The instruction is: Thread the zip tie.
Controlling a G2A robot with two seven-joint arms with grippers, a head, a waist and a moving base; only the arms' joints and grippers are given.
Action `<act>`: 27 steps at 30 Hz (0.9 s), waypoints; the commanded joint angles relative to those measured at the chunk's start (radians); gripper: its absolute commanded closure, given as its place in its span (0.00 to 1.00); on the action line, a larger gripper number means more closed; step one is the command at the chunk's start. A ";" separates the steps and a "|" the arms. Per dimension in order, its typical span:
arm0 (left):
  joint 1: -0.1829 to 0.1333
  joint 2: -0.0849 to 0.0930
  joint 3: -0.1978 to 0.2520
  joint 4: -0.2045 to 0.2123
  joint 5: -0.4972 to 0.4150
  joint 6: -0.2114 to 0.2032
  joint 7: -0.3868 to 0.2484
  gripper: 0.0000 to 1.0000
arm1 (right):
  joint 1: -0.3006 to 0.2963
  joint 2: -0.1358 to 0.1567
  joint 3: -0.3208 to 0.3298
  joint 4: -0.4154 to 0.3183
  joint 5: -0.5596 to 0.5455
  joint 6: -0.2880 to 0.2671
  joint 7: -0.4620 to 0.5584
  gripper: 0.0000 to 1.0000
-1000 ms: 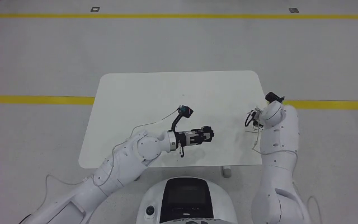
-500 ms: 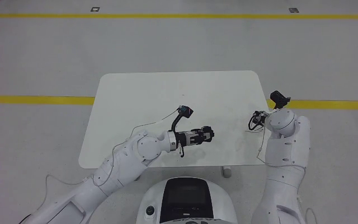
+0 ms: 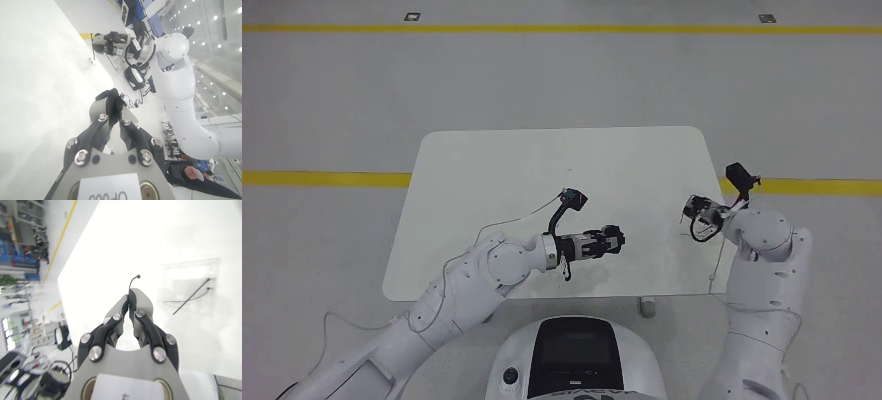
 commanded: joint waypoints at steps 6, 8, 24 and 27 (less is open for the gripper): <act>0.000 0.000 0.000 0.000 0.000 0.000 0.000 1.00 | 0.084 0.058 0.070 0.187 0.218 -0.255 0.210 1.00; 0.000 0.000 0.000 0.000 0.000 0.000 0.000 1.00 | 0.102 0.075 0.047 0.237 0.252 -0.291 0.210 1.00; 0.000 0.000 0.000 0.000 0.000 0.000 0.000 1.00 | 0.096 0.177 -0.146 0.247 0.412 -0.291 0.210 1.00; 0.000 0.000 0.000 0.000 0.000 0.000 0.000 1.00 | 0.096 0.177 -0.146 0.247 0.412 -0.291 0.210 1.00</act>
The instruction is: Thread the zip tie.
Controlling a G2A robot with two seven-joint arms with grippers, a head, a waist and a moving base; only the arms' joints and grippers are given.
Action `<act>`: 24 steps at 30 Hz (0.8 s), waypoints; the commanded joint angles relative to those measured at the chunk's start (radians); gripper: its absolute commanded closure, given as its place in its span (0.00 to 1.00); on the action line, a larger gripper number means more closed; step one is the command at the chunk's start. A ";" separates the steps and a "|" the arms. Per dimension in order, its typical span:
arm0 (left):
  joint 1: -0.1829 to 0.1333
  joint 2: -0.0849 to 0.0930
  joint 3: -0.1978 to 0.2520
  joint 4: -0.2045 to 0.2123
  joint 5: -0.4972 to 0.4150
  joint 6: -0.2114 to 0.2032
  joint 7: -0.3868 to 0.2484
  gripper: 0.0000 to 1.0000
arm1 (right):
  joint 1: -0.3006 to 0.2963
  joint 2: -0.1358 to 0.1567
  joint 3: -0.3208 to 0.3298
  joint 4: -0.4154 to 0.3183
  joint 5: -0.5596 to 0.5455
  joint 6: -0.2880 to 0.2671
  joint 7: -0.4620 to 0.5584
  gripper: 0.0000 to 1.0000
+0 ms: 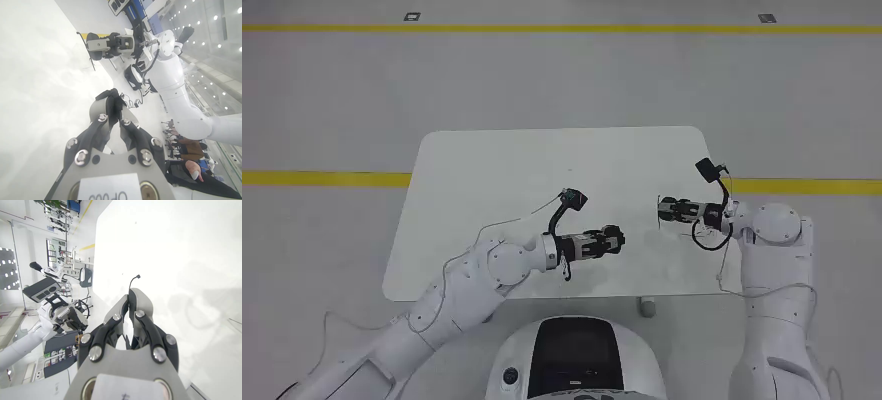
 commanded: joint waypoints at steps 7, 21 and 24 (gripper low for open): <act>0.000 0.000 0.000 0.000 0.000 0.000 0.000 1.00 | -0.113 0.001 -0.019 -0.101 0.315 0.000 -0.142 1.00; 0.000 0.000 0.000 0.000 0.000 0.000 0.000 1.00 | -0.252 0.018 -0.030 -0.231 0.681 0.000 -0.064 1.00; 0.000 0.000 0.000 0.000 0.000 0.000 0.000 1.00 | -0.252 0.018 -0.030 -0.231 0.681 0.000 -0.064 1.00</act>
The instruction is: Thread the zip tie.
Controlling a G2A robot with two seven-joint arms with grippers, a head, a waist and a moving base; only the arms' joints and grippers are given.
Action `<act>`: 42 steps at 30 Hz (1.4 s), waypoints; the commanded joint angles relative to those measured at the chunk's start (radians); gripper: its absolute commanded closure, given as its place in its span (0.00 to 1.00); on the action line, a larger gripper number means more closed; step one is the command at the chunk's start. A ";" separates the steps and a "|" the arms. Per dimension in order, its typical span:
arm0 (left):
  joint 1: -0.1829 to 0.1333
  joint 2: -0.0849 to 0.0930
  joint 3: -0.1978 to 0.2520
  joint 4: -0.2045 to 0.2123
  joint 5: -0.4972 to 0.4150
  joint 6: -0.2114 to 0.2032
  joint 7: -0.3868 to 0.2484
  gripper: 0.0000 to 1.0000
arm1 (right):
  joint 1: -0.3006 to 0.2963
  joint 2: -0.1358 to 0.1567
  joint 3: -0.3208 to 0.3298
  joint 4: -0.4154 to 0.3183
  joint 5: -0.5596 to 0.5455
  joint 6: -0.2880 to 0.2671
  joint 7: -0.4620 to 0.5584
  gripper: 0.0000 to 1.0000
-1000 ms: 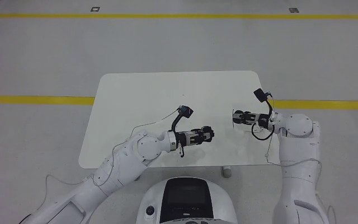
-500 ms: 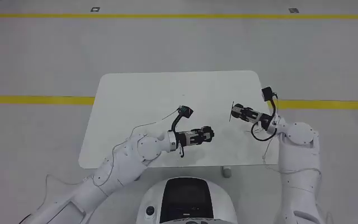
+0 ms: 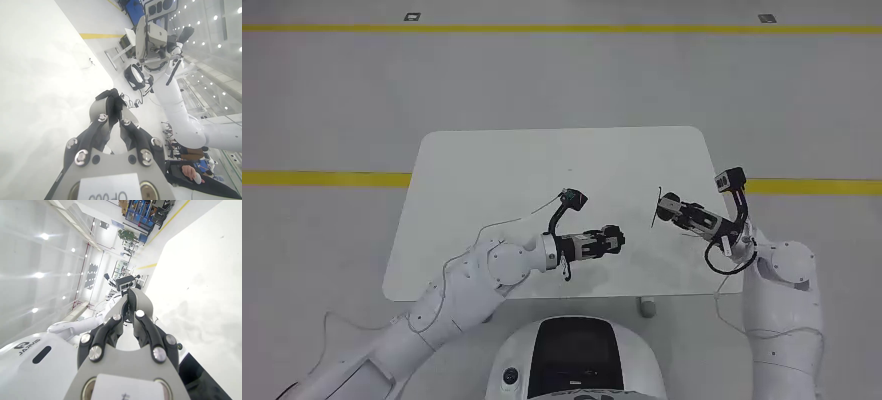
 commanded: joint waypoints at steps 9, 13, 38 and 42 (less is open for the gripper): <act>0.002 0.000 0.000 -0.002 -0.001 0.001 0.003 1.00 | -0.004 0.000 -0.003 -0.010 -0.004 0.000 -0.032 1.00; 0.044 -0.004 -0.003 -0.058 -0.048 0.013 0.071 1.00 | -0.064 -0.005 -0.005 -0.102 0.020 0.000 -0.198 1.00; 0.094 -0.053 0.038 -0.032 -0.143 0.000 0.290 1.00 | -0.218 -0.022 -0.094 -0.303 -0.177 0.000 -0.565 1.00; 0.112 -0.058 0.029 -0.032 -0.239 0.000 0.282 1.00 | -0.221 -0.020 -0.100 -0.337 -0.266 0.000 -0.644 1.00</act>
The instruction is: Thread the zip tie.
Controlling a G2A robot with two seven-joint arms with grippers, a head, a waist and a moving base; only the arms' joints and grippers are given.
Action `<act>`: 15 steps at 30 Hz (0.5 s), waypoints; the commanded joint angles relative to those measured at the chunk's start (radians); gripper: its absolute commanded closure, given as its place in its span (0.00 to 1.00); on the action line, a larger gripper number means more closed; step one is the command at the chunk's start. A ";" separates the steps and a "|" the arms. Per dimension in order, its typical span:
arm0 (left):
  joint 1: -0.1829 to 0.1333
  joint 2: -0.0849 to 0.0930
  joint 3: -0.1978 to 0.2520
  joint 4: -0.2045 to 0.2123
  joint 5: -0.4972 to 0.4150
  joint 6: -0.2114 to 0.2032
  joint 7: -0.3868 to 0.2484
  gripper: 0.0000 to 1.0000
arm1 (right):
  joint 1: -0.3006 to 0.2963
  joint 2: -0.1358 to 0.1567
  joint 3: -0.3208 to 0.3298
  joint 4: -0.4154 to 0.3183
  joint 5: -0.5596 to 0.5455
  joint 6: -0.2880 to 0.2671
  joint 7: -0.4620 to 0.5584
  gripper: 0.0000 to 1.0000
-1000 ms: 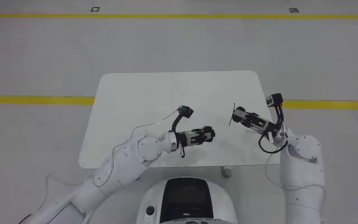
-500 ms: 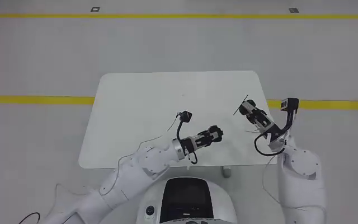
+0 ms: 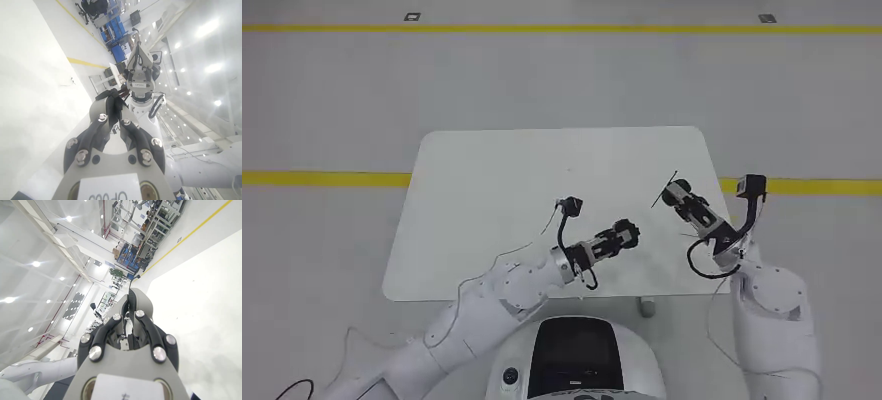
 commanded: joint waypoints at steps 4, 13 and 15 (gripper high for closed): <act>0.016 -0.005 -0.029 0.011 -0.129 0.000 -0.047 1.00 | -0.047 0.004 -0.067 -0.043 -0.130 0.000 -0.179 1.00; 0.024 -0.021 -0.085 0.031 -0.171 0.000 -0.214 1.00 | -0.094 0.043 -0.141 -0.055 -0.183 0.000 -0.310 1.00; 0.023 -0.022 -0.088 0.034 -0.167 0.000 -0.217 1.00 | -0.096 0.055 -0.149 -0.055 -0.176 0.000 -0.325 1.00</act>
